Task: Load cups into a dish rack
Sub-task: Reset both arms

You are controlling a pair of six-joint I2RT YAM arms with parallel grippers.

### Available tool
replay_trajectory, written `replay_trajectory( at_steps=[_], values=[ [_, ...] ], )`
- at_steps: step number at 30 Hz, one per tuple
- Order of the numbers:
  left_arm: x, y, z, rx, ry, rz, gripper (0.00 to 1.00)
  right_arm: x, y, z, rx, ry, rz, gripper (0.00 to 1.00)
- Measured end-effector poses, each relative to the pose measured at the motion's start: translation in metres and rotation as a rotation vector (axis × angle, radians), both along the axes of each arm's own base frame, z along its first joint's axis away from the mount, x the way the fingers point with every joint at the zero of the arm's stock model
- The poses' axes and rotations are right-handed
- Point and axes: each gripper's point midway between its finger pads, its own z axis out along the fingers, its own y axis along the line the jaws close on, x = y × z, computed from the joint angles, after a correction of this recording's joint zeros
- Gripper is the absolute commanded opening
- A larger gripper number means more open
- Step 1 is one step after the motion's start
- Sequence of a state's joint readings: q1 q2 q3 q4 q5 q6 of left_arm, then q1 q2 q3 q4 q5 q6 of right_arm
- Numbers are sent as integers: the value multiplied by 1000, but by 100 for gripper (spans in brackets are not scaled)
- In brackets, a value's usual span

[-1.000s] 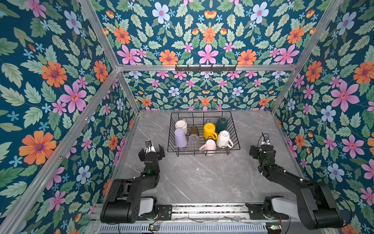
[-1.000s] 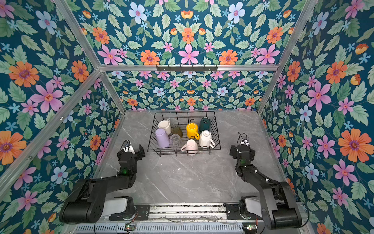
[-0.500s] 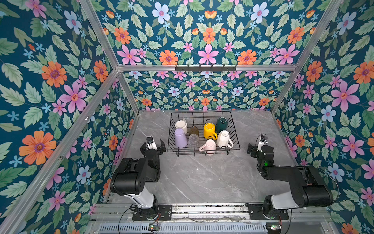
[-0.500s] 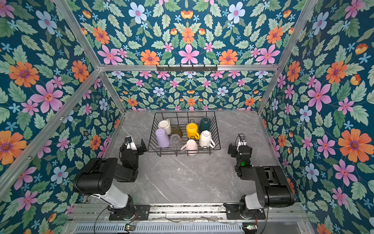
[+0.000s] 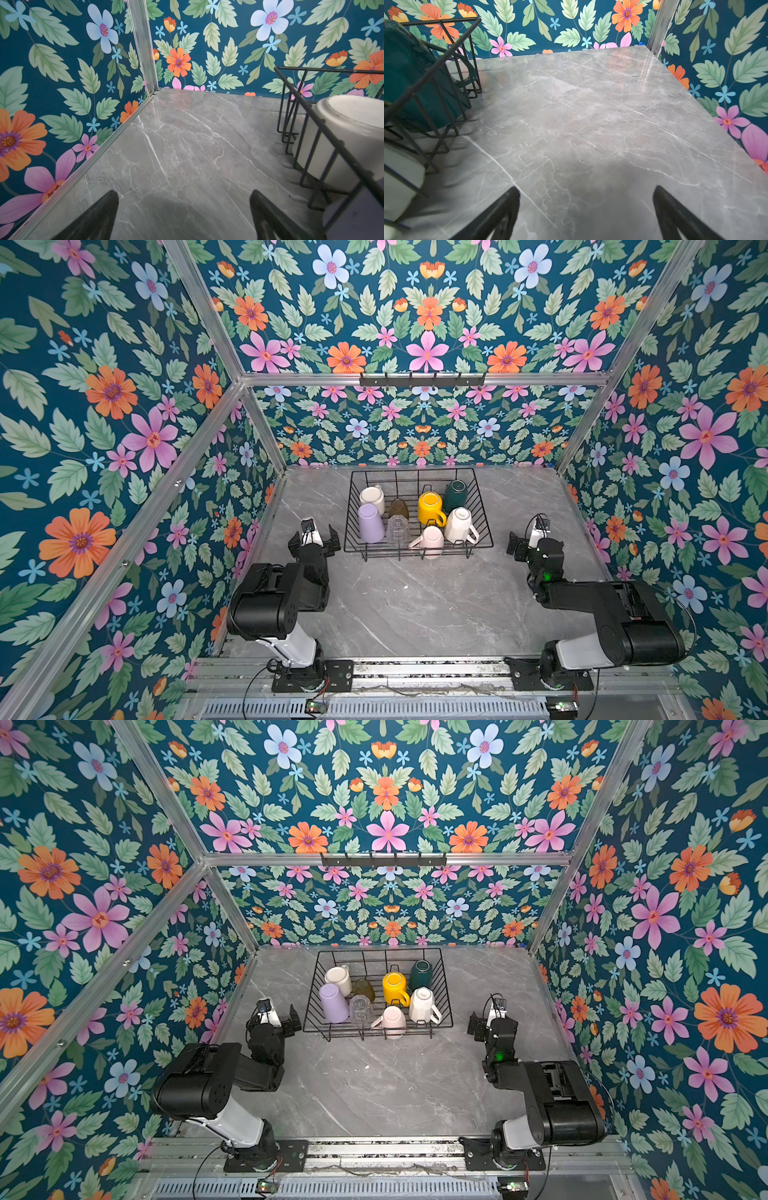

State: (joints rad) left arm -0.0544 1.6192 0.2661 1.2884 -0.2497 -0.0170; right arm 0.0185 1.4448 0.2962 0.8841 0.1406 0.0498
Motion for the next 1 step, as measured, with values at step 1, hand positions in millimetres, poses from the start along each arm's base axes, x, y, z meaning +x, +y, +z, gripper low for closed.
replay_trajectory(
  at_steps=[1],
  values=[
    [0,0,-1,0,3,0,100,1,0,1,3,-1,3,99]
  ],
)
